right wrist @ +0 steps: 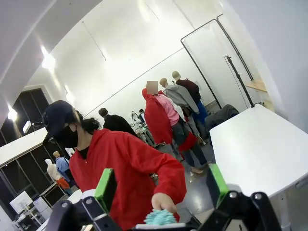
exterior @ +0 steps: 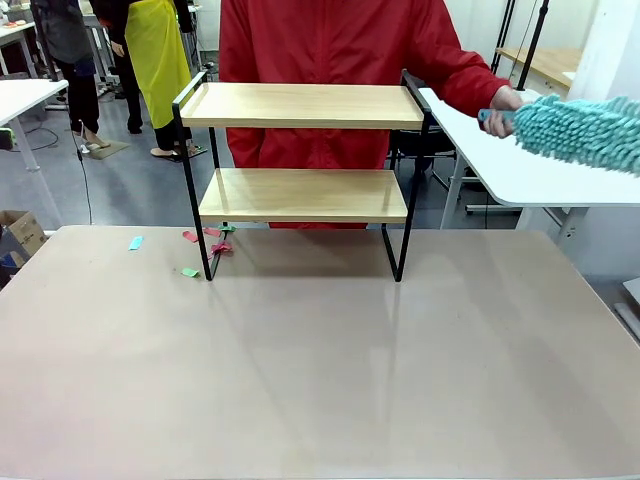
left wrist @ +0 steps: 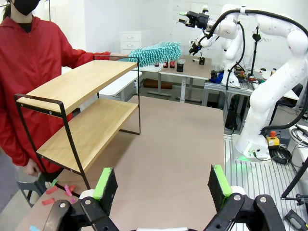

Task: Clean the shelf.
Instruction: Hand the Duster back to the human.

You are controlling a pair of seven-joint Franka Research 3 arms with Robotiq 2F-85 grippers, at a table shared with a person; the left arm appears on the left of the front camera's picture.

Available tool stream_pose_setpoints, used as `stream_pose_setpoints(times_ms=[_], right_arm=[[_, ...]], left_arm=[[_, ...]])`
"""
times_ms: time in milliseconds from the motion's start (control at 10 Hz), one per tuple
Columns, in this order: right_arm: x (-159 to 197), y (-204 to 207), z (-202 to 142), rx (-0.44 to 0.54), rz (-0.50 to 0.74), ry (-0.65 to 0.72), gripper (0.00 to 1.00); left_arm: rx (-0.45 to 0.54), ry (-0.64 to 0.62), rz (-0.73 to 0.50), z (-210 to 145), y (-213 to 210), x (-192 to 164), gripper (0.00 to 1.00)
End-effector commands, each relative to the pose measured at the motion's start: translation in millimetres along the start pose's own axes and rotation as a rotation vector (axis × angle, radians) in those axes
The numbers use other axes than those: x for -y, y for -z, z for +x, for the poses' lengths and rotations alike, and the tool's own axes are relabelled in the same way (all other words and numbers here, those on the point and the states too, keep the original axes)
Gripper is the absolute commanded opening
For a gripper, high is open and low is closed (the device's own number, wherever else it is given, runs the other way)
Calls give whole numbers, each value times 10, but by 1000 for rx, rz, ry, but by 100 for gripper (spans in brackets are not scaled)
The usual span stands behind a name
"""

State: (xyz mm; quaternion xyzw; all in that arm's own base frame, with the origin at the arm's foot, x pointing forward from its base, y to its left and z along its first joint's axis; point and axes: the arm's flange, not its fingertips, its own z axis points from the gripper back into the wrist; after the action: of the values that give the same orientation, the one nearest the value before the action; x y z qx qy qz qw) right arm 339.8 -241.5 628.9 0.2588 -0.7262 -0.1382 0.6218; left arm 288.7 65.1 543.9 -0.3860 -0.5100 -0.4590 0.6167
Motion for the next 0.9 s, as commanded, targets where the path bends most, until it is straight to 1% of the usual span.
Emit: stream_pose_setpoints(times_ms=[0,800], right_arm=[[0,-25,-21,0,-10,-8,100],[0,-25,-21,0,-10,-8,100]], left_arm=[[33,13,2,30,14,-19,100],[33,13,2,30,14,-19,100]])
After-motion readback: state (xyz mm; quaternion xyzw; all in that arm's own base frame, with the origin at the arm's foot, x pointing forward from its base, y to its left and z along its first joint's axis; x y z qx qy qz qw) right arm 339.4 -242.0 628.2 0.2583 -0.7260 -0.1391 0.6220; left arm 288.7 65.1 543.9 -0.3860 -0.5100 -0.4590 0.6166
